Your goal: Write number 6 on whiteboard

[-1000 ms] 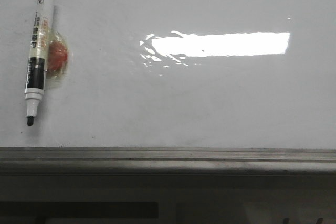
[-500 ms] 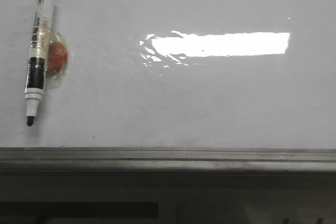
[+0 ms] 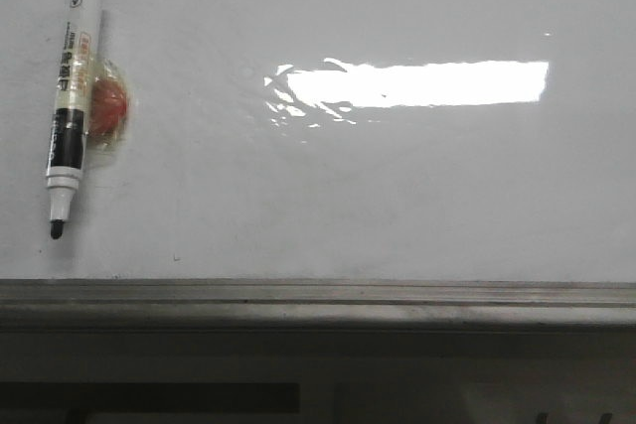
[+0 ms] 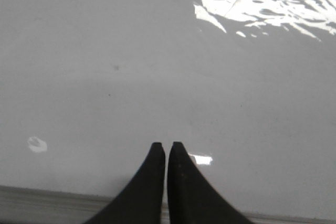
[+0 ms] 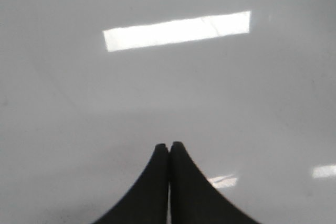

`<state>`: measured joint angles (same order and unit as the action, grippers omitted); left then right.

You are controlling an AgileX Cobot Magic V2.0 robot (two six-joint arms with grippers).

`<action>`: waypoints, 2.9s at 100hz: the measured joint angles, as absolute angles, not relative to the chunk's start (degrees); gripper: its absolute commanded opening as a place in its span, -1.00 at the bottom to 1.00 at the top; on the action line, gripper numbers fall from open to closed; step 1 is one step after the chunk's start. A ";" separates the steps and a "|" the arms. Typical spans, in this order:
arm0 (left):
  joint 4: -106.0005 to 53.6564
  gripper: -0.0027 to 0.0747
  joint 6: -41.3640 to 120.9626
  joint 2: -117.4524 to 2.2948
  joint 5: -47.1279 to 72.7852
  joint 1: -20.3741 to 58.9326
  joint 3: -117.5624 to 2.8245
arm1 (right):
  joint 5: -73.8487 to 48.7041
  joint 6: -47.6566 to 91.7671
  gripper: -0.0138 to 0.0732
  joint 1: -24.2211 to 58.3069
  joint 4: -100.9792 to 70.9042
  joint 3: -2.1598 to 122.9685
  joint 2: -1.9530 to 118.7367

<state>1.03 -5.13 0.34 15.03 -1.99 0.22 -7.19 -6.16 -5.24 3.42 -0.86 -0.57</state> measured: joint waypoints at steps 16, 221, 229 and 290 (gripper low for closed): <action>1.23 -0.98 -5.13 0.34 10.73 -1.99 0.22 | -6.13 -6.16 -0.83 -5.24 3.69 -0.86 -0.57; 0.49 0.03 -4.78 -19.36 7.19 32.46 -14.15 | -22.24 -6.53 -0.83 -5.24 -6.41 10.97 13.93; 0.31 0.10 -4.78 -22.86 6.18 36.12 -14.15 | -22.24 -6.53 -0.83 -5.24 -6.41 10.97 13.93; -13.75 0.38 -4.78 -48.54 -7.72 44.12 -15.61 | -22.24 -6.53 -0.83 -5.24 -6.41 10.97 13.93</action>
<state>-13.75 -4.78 -48.54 -7.72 44.12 -15.61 -22.24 -6.53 -5.24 -6.41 10.97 13.93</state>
